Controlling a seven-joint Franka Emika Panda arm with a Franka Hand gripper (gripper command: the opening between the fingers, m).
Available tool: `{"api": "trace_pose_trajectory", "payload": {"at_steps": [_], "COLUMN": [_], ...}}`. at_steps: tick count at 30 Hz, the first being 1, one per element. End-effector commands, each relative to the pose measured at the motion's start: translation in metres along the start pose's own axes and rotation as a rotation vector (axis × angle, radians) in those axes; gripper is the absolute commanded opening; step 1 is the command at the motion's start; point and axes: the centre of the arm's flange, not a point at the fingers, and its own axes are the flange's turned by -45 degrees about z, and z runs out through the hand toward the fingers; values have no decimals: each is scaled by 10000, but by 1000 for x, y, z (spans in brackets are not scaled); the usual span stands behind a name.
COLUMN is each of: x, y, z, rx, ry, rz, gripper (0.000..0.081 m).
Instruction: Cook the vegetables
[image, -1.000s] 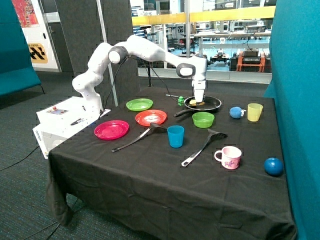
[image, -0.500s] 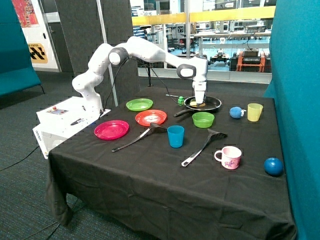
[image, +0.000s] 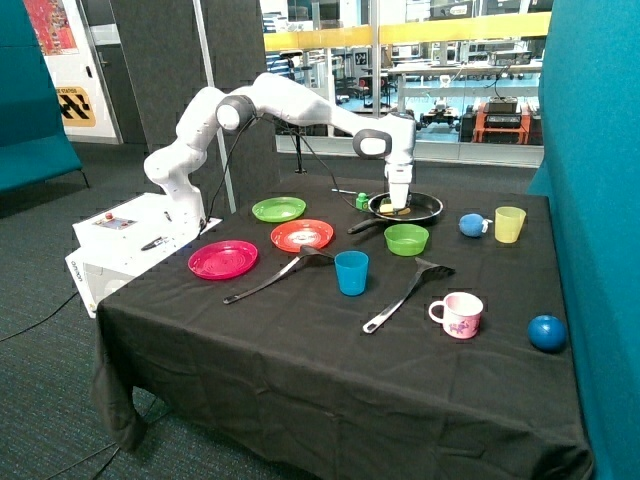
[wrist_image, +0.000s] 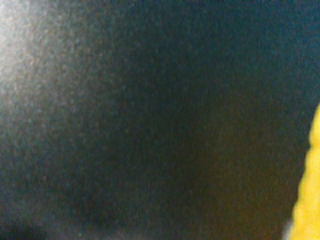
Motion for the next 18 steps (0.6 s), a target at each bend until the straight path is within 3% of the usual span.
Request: {"api": "trace_pose_trajectory", "payload": {"at_steps": [1,10,18], "x": [-4,-5,-8], "y": [-2,-4,-7], "z": [-1,-2,-3], "rx": [35,35,35], "ry": [53,53,53], "rz": [-45,-154,-272], "gripper": [581,741,722]}}
